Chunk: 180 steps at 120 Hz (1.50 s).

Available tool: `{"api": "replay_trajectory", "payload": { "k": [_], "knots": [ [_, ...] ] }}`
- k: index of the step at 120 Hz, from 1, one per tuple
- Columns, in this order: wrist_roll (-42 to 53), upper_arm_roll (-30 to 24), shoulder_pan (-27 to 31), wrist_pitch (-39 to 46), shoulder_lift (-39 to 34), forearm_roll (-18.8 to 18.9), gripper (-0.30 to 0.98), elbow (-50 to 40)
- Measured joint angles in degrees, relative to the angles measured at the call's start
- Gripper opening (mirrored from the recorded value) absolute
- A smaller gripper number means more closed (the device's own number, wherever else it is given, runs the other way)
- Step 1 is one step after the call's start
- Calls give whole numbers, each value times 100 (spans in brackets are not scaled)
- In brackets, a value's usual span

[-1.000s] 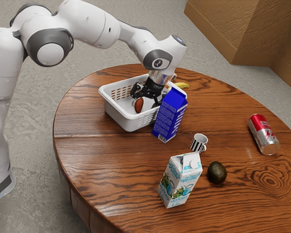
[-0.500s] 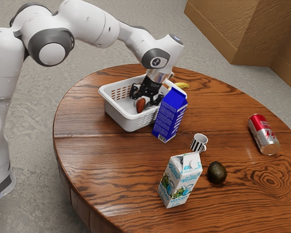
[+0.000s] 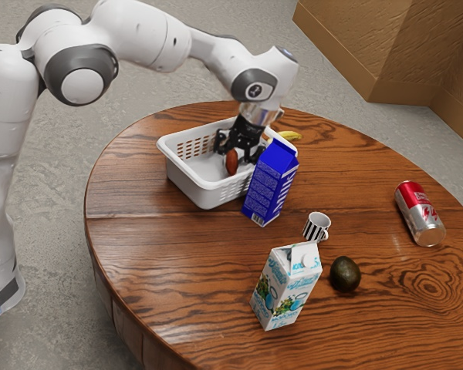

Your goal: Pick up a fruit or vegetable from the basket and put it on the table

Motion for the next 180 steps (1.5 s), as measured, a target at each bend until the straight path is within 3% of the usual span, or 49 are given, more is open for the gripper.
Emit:
{"api": "replay_trajectory", "payload": {
  "k": [32,54,71,104,135,149,180],
  "knots": [
    [-6,-13,-10,-435,-164,-107,15,464],
    [-17,-14,-22,-742,-1274,-236,15,423],
    [-92,-155,57,-1048,-2299,-198,15,-229],
    [-395,-1450,525,-1220,-3416,-19,14,-1507],
    [-616,-2825,1231,-1168,-3871,-230,14,-1988],
    [-698,-3606,1582,-1105,-3889,-410,15,-2047],
    [-889,-4548,1657,-993,-3209,-539,15,-1319]
  ]
}}
